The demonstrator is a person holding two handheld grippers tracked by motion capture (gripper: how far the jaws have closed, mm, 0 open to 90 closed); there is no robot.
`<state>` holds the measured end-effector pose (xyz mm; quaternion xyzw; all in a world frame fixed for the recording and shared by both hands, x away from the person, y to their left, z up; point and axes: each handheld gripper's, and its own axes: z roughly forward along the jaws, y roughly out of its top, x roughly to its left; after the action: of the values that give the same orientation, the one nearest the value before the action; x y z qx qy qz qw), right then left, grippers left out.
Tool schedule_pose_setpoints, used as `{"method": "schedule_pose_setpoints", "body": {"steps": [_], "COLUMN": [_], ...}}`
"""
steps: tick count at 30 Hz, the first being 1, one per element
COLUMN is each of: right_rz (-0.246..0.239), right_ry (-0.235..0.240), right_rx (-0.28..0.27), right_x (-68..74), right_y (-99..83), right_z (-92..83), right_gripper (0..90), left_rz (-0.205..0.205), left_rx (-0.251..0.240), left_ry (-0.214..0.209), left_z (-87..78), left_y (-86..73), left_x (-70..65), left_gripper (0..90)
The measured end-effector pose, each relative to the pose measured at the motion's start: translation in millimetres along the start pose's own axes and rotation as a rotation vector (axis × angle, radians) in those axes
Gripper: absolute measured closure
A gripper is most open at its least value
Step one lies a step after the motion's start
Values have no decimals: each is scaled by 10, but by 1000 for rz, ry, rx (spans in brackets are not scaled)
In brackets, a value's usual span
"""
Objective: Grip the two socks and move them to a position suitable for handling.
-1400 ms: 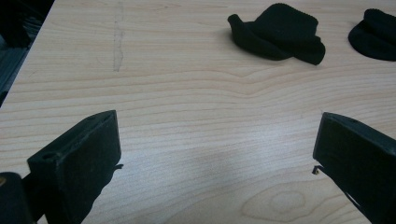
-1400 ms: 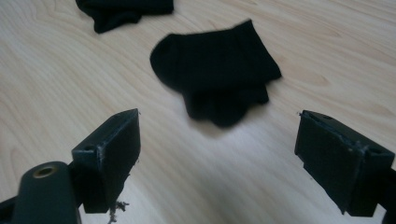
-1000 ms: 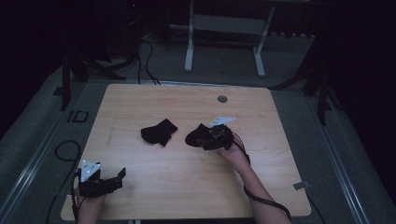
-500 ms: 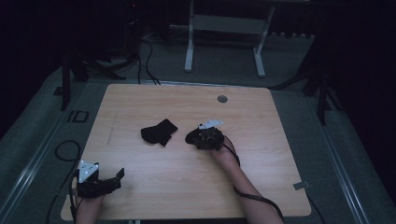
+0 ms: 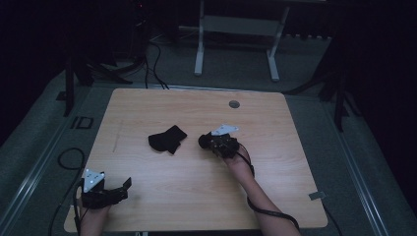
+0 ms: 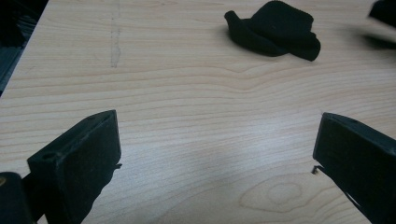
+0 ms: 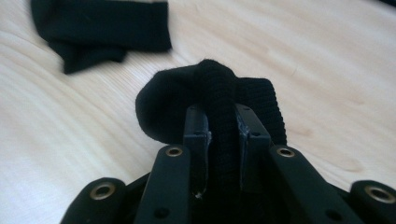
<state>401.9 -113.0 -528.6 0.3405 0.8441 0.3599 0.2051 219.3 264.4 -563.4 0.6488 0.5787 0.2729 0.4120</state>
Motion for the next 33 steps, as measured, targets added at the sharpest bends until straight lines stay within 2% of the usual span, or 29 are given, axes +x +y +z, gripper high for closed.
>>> {"method": "schedule_pose_setpoints", "body": {"steps": [4, 7, 10, 13, 17, 19, 22, 23, 27, 28, 29, 30, 31, 33], "right_rz": [-12, -17, -5, 4, 63, 68, 77, 97, 72, 72, 73, 59, 51, 54], "right_ry": [-1, -9, -1, 14, 32, 58, 65, 76, 59, 59, 47, 57, 64, 82], "right_rx": [-52, -80, -96, -94, -40, 3, 30, 34, 79, 79, 62, 61, 64, 49], "right_x": [61, 139, 249, 400, 539, 598, 670, 690, 790, 790, 814, 860, 879, 892], "right_y": [64, 37, -59, -237, -501, -612, -736, -770, -881, -881, -904, -895, -879, -828], "right_z": [-354, -594, -786, -904, -921, -893, -853, -828, -670, -670, -651, -649, -667, -752], "right_gripper": [775, 775, 774, 773, 773, 772, 768, 768, 745, 745, 735, 579, 518, 462], "left_rz": [5, 9, 15, 21, 37, 43, 41, 39, 63, 63, 78, 86, 93, 115], "left_rx": [-2, -7, -5, -6, -7, -5, -2, -4, 0, 0, 8, 13, 14, -1], "left_ry": [2, 0, 0, 5, -14, -20, -26, -39, -65, -65, -88, -96, -106, -124], "left_z": [-10, -16, -14, -17, -17, -9, -9, -14, -18, -18, -7, 0, 4, -4], "left_y": [6, 12, 13, 13, 23, 24, 31, 34, 37, 37, 35, 34, 32, 34], "left_x": [-21, -38, -58, -90, -142, -169, -212, -229, -331, -331, -400, -433, -469, -544], "left_gripper": [10, 11, 10, 10, 10, 10, 11, 11, 11, 11, 11, 11, 11, 23]}}
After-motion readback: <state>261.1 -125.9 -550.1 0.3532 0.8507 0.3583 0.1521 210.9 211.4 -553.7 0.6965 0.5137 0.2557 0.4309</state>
